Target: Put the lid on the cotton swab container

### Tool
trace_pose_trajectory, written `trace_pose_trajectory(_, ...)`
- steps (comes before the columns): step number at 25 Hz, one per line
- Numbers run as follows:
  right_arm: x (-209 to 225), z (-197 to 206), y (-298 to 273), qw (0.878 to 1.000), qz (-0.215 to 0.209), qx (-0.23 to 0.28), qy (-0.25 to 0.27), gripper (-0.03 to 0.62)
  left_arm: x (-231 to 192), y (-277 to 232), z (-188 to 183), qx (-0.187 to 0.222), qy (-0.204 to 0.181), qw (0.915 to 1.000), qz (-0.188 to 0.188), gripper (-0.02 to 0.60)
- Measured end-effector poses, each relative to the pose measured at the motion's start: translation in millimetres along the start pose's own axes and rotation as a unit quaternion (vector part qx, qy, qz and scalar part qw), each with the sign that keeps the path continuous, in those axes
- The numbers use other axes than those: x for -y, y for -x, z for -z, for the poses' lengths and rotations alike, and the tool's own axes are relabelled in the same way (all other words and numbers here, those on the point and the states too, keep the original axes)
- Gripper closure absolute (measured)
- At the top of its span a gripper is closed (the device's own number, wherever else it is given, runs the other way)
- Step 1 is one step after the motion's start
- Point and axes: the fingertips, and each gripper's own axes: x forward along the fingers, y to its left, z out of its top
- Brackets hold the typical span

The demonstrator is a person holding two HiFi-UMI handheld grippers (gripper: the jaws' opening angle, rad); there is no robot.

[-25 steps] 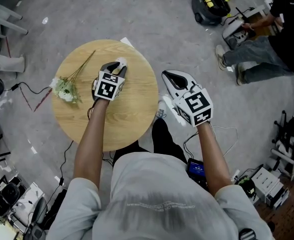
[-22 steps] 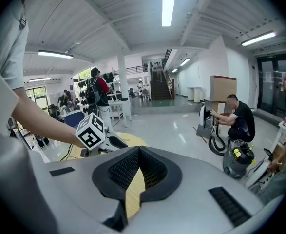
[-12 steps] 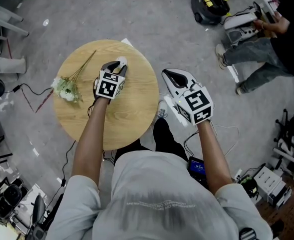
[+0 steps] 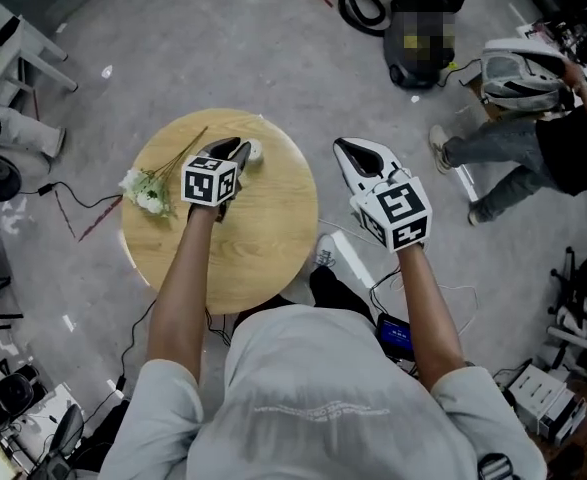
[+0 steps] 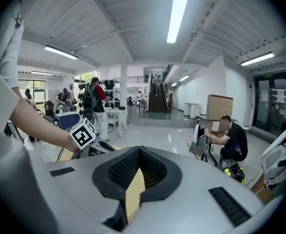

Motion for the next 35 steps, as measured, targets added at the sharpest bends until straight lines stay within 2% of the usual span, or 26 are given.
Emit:
trace_pose_trajectory(5, 2, -29, -2, 0.999, -0.01, 0.015, 0.051, 0.568, 2, 48, -42, 0.037, -0.085, 0.995, -0.038, 0.545)
trace_pose_trajectory(10, -5, -67, -12, 0.994, -0.018, 0.035, 0.104, 0.568, 5, 105, -86, 0.081, -0.147, 0.9837, -0.065, 0.563)
trace_pose_trajectory(21, -40, -154, -3, 0.98, -0.037, 0.102, 0.168, 0.568, 16, 219, -156, 0.162, -0.207, 0.955, -0.137, 0.563)
trace_pose_trajectory(35, -97, -189, 29, 0.97, -0.039, 0.136, 0.198, 0.568, 63, 305, -184, 0.224, -0.272, 0.9242, -0.147, 0.563)
